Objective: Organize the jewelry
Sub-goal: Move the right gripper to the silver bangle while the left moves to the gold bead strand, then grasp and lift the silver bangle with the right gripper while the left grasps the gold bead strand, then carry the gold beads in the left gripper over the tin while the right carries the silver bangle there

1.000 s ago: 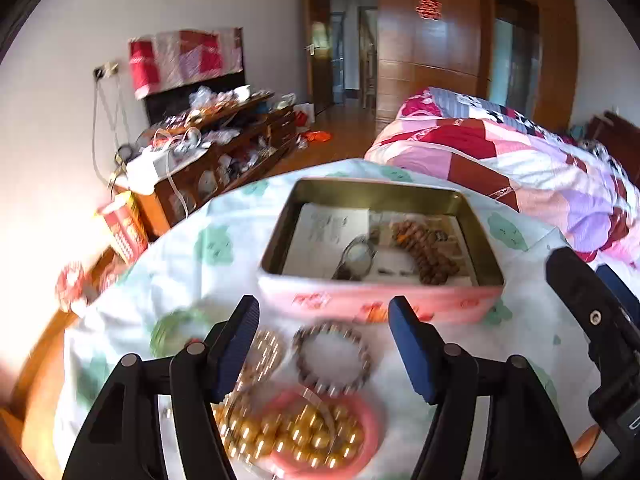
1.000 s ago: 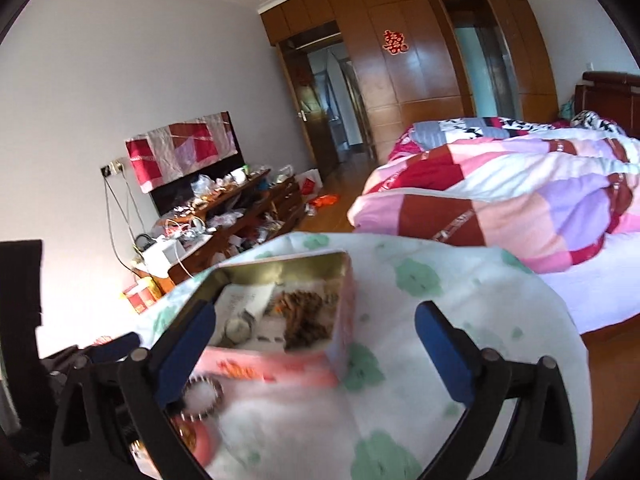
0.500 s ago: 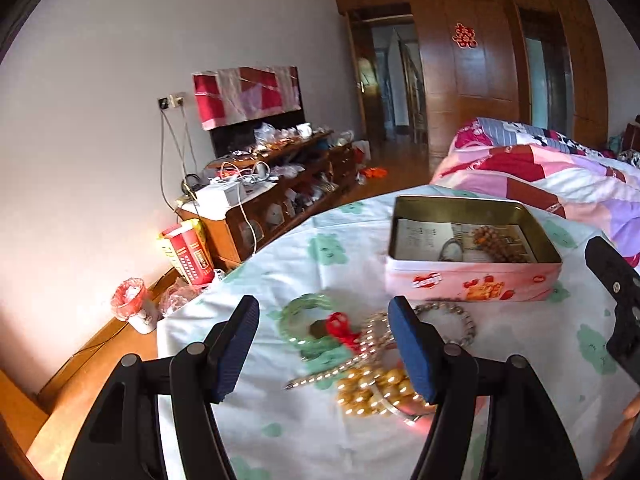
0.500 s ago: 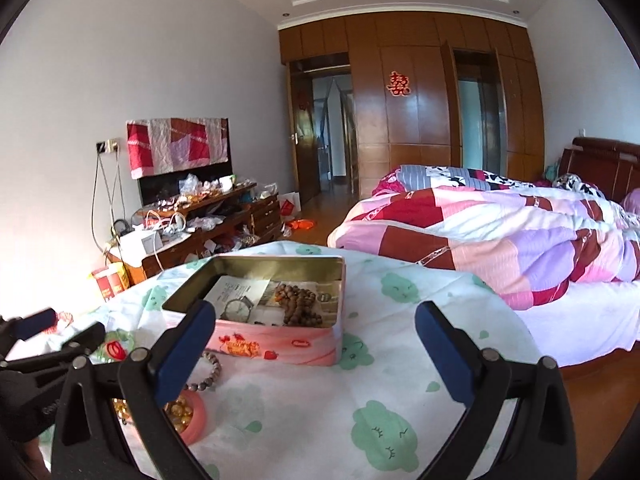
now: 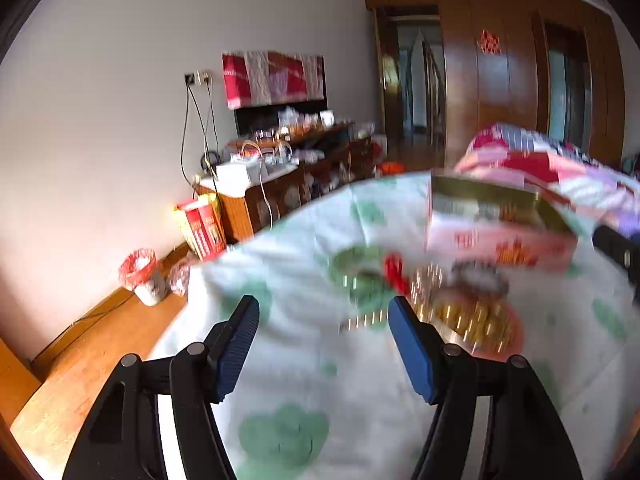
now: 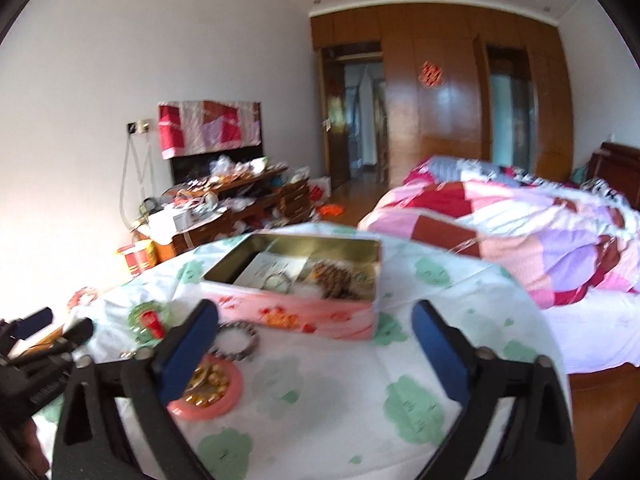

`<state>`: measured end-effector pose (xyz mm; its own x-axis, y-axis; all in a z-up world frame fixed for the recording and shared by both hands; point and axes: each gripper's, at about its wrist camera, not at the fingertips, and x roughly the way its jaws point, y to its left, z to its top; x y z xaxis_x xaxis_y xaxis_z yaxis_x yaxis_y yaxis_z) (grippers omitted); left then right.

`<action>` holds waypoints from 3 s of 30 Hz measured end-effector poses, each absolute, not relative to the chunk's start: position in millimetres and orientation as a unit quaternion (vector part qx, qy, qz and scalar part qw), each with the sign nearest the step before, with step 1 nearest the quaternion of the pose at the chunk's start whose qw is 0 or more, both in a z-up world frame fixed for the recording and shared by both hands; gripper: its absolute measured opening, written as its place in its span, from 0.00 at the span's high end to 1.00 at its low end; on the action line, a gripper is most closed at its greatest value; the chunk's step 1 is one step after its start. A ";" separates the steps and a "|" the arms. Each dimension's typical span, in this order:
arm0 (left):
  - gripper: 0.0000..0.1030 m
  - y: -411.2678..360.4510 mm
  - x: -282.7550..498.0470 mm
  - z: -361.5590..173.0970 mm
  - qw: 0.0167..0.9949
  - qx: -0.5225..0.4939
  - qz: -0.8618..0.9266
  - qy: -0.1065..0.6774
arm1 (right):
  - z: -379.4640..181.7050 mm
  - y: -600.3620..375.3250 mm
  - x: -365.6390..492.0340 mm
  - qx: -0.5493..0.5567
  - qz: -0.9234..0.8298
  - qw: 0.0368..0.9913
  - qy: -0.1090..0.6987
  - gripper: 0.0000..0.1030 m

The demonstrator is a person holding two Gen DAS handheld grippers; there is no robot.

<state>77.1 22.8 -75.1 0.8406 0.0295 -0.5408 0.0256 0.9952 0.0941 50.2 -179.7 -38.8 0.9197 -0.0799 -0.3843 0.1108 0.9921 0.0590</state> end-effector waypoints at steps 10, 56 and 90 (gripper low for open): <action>0.35 38.7 74.9 -76.1 0.951 0.000 -0.008 0.310 | -57.5 -151.7 76.0 0.087 0.082 0.944 0.306 0.29; 0.38 -32.1 131.0 -88.7 0.888 -0.012 -0.147 0.435 | -67.3 -188.9 80.9 0.096 0.041 0.937 0.334 0.36; 0.81 8.5 80.9 -43.7 0.928 -0.057 -0.204 0.306 | -61.8 -203.0 62.1 0.122 0.020 0.946 0.300 0.36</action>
<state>80.9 8.5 -43.7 0.7297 -0.4130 -0.5450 0.3428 0.9105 -0.2311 62.1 -203.0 -61.8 0.8197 0.1106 -0.5620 0.0355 0.9695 0.2425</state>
